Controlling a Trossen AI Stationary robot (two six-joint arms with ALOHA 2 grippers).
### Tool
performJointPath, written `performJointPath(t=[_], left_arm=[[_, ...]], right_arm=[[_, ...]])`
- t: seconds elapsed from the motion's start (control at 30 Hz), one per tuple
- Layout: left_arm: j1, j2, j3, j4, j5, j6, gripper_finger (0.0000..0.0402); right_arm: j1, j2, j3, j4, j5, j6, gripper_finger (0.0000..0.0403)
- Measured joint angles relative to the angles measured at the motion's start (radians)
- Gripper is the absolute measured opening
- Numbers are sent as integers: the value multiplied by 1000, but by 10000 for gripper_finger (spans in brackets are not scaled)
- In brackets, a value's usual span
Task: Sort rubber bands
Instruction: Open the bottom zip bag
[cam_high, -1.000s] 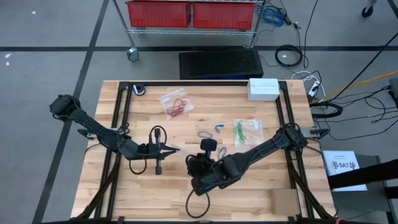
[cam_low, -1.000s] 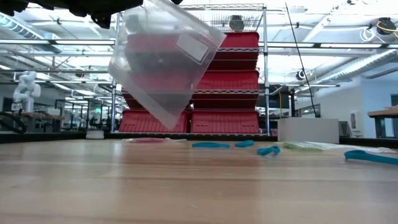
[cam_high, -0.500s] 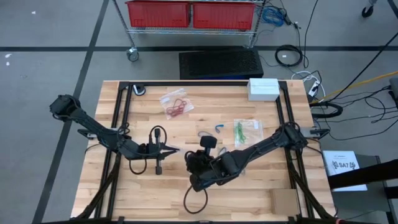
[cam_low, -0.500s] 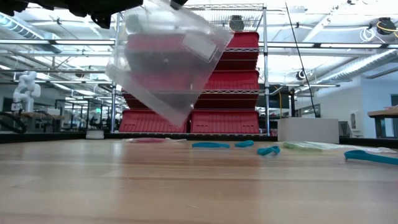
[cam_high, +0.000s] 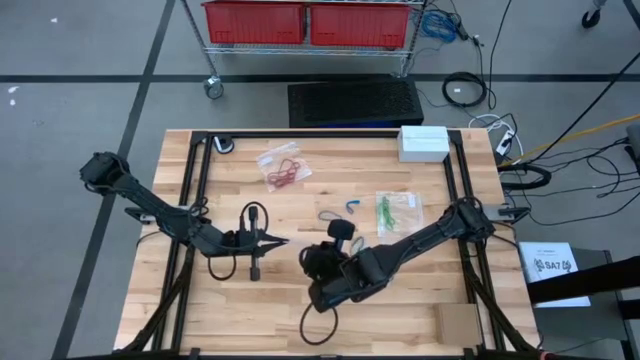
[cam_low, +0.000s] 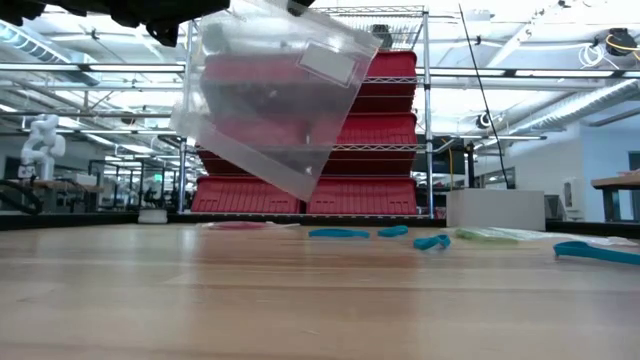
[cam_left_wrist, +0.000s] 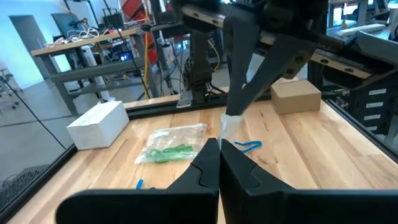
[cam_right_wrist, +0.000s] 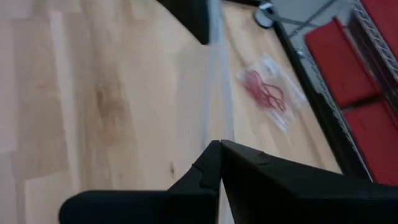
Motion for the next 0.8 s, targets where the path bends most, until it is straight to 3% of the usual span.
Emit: performJointPath(t=[0.1, 0.37, 0.7, 0.8], left_arm=[[0, 0, 0, -16, 0, -22, 0], [0, 11, 0, -42, 0, -52, 0], [0, 45, 0, -35, -22, -76, 0], [0, 44, 0, -31, -24, -77, 0]], right_arm=[[15, 0, -7, -32, 34, 59, 0], [17, 0, -112, 99, 25, 69, 0], [-14, 1, -160, 274, 24, -12, 0], [-31, 1, -166, 274, -24, 4, 0]])
